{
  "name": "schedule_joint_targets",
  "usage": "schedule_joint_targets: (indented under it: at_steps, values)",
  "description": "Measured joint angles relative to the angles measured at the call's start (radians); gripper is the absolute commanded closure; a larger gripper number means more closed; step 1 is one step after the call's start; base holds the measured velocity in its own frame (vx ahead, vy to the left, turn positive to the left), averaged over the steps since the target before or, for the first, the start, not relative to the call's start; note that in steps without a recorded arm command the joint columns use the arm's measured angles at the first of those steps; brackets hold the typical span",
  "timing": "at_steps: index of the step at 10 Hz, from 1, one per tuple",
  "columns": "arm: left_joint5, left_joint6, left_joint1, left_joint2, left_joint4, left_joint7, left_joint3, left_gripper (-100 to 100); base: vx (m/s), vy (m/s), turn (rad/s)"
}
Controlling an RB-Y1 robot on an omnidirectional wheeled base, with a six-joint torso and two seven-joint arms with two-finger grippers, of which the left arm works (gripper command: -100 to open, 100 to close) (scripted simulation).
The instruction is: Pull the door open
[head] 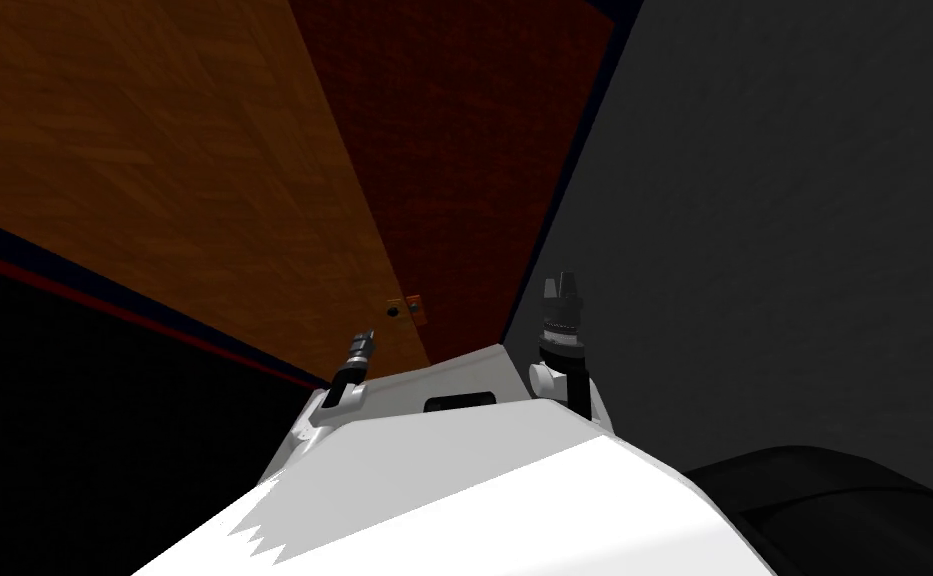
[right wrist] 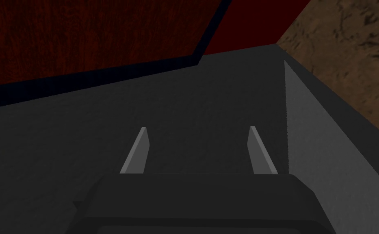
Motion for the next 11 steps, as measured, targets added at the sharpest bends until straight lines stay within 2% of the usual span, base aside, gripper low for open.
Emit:
schedule_joint_targets:
  at_steps: [2,3,4,5,6,8,9,11]
  values:
    - [-0.002,0.000,0.011,-0.002,-0.030,0.010,-0.024,-100,-0.135,-0.066,-0.067]
    - [-0.002,0.000,0.011,-0.003,-0.031,0.011,-0.026,-100,-0.030,0.032,0.171]
    - [0.000,0.000,0.018,0.006,-0.021,0.011,-0.012,-100,0.000,0.079,0.185]
    - [0.001,0.015,0.031,0.006,-0.033,0.005,0.007,-100,0.022,0.073,0.027]
    - [0.003,0.020,0.032,0.013,-0.025,0.004,0.016,-100,0.036,0.054,0.036]
    - [0.007,0.013,0.034,0.023,0.003,0.001,0.040,-100,0.147,0.056,0.066]
    - [0.007,0.015,0.031,0.023,0.011,-0.002,0.048,-100,0.167,0.044,-0.050]
    - [0.006,0.012,0.016,0.019,0.020,-0.005,0.046,-100,0.195,-0.002,-0.110]
